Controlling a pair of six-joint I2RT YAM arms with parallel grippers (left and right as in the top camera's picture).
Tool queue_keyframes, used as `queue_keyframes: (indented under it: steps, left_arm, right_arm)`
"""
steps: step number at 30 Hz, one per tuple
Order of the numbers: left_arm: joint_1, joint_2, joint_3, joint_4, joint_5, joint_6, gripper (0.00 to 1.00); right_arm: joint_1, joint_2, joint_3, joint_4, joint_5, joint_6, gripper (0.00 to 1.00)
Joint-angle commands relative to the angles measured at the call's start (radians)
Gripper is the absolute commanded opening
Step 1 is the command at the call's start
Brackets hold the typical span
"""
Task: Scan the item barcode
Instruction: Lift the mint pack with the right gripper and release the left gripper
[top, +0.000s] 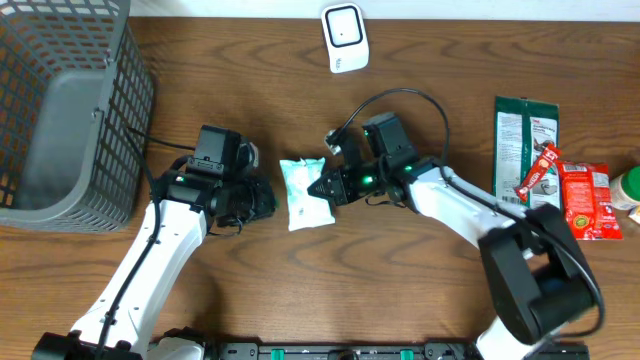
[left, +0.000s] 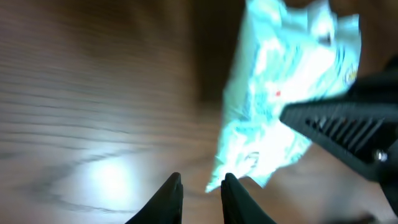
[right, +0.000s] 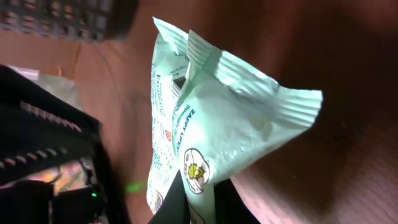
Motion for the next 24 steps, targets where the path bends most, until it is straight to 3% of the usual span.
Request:
queue_keyframes:
  steps: [1,6,9,14,24]
  left_arm:
    - [0.003,-0.005,0.014,0.0,0.202,0.057,0.24]
    - [0.002,-0.005,0.014,0.0,0.301,0.056,0.24]
    - [0.0,-0.004,0.011,0.005,0.279,0.057,0.24]
    - [0.0,0.002,0.006,0.012,0.14,0.056,0.24]
    - [0.001,0.002,0.006,0.026,-0.158,0.052,0.24]
  right_arm:
    - [-0.013,-0.067,0.0,0.001,-0.005,0.026,0.01]
    - [-0.013,-0.099,0.0,0.016,-0.005,0.074,0.01]
    - [-0.013,-0.1,0.0,0.043,-0.021,0.101,0.01]
    - [-0.013,-0.1,0.0,0.138,-0.141,0.168,0.01]
    - [-0.013,-0.1,0.0,0.166,-0.179,0.196,0.01]
